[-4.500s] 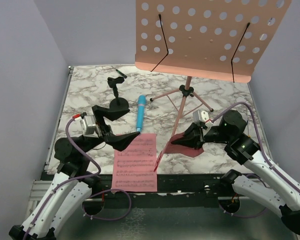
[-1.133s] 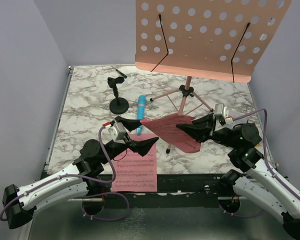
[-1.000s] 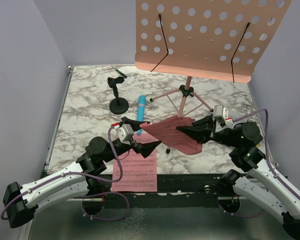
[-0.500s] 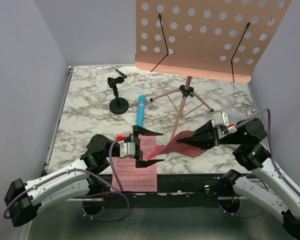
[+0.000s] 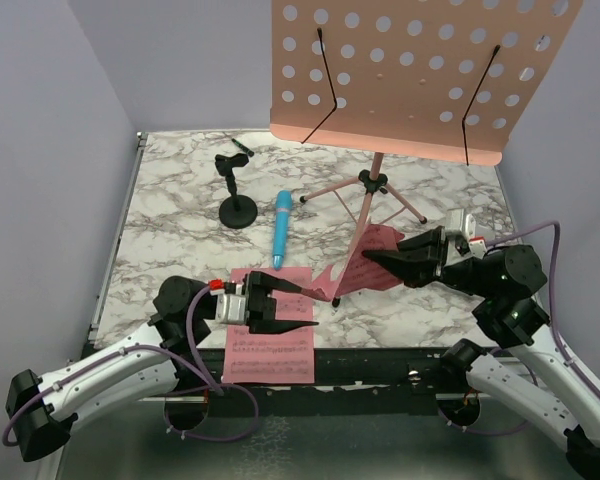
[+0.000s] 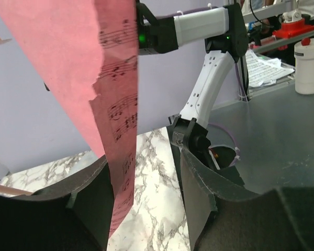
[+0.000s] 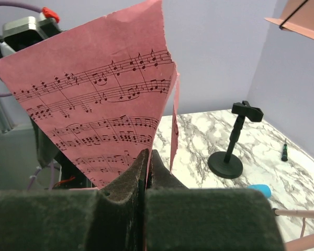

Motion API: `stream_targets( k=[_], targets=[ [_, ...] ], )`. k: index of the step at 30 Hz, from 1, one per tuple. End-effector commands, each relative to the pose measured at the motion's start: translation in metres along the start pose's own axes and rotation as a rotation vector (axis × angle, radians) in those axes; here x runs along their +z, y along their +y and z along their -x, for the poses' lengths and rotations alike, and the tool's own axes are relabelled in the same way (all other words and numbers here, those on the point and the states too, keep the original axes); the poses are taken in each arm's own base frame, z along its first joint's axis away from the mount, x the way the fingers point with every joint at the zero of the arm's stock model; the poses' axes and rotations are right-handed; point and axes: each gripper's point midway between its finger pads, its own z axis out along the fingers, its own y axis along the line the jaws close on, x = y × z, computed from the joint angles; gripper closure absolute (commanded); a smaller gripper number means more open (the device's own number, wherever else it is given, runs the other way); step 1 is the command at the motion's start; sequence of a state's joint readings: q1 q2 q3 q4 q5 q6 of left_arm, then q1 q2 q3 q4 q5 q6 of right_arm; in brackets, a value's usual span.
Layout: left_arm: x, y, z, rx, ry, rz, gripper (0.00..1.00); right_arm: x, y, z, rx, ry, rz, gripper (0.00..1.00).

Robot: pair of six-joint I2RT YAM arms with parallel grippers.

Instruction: Set up the instrument practice props

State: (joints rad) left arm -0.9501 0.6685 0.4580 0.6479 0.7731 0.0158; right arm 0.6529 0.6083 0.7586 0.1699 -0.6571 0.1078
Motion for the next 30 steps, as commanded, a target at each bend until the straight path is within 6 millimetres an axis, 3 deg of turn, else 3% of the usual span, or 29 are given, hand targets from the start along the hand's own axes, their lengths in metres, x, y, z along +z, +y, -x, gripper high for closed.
stream_targets(
  k=[1, 8, 16, 20, 30],
  targets=[
    [-0.005, 0.002, 0.008, -0.013, -0.032, 0.052, 0.49, 0.002, -0.015, -0.004, 0.03, -0.006, -0.083, 0.99],
    [0.003, 0.018, 0.004, -0.053, -0.017, 0.106, 0.56, 0.008, -0.013, -0.009, 0.06, -0.016, -0.052, 0.99],
    [0.002, 0.052, -0.006, -0.091, 0.001, 0.29, 0.81, 0.008, -0.02, -0.011, 0.074, -0.023, -0.095, 0.99],
    [-0.008, 0.064, -0.006, -0.083, -0.007, 0.385, 1.0, 0.004, -0.027, -0.01, 0.078, -0.037, -0.145, 0.99],
    [-0.046, 0.115, 0.014, -0.109, -0.097, 0.763, 1.0, 0.0, -0.03, -0.02, 0.116, -0.034, -0.179, 0.99]
  ],
)
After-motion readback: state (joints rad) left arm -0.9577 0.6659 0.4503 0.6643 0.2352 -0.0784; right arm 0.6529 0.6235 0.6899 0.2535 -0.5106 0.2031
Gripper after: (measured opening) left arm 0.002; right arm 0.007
